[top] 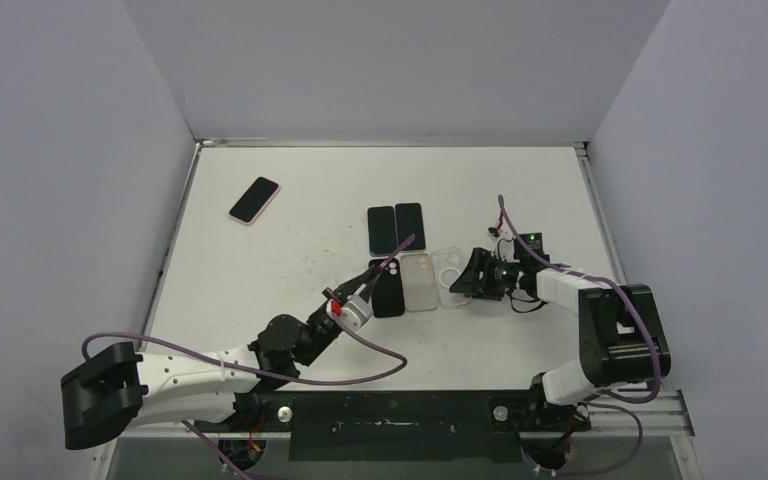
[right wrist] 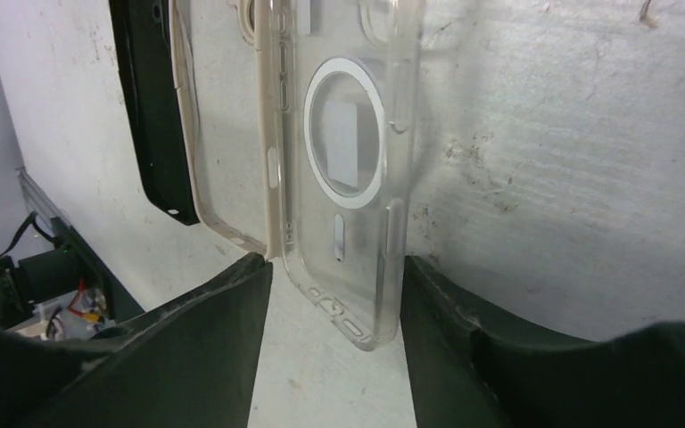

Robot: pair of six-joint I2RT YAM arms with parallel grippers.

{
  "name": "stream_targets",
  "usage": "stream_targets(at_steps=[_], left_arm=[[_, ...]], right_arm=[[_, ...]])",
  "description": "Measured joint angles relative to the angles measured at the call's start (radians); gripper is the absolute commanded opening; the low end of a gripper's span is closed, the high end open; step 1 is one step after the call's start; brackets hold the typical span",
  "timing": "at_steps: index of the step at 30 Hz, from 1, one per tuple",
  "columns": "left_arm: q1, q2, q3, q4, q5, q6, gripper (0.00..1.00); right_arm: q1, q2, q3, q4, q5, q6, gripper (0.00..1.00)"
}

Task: Take the phone out of the phone case
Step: Place the phone case at the center of the board.

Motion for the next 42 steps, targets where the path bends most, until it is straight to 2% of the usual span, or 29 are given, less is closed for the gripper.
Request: stream_targets(at_steps=[7, 14, 18, 22, 33, 38, 42], left_arm=[[0.0, 0.018, 0.0, 0.0, 0.031, 0.0, 0.0], [0.001, 0.055, 0.003, -0.012, 0.053, 0.021, 0.0], [0.0, 0.077, 0.005, -0.019, 0.068, 0.055, 0.0], [-0.002, 0.094, 0.009, -0.025, 0.091, 0.106, 0.0], [-0.026, 0.097, 0.025, -0.077, 0.161, 0.263, 0.0], [-0.048, 0.099, 0.026, -0.09, 0.16, 0.321, 0.0], [-0.067, 0.102, 0.026, -0.098, 0.149, 0.361, 0.0]], right_arm=[[0.001, -0.074, 0.0, -0.016, 0.09, 0.01, 0.87], [0.008, -0.336, -0.016, -0.056, 0.212, 0.095, 1.0], [0.057, -0.499, -0.02, -0.05, 0.232, 0.196, 1.0], [0.166, -0.597, -0.022, -0.016, 0.255, 0.314, 1.0], [0.452, -0.607, -0.033, 0.093, 0.365, 0.541, 0.98], [0.552, -0.538, -0.033, 0.157, 0.418, 0.601, 0.88], [0.585, -0.508, -0.033, 0.174, 0.462, 0.627, 0.74]])
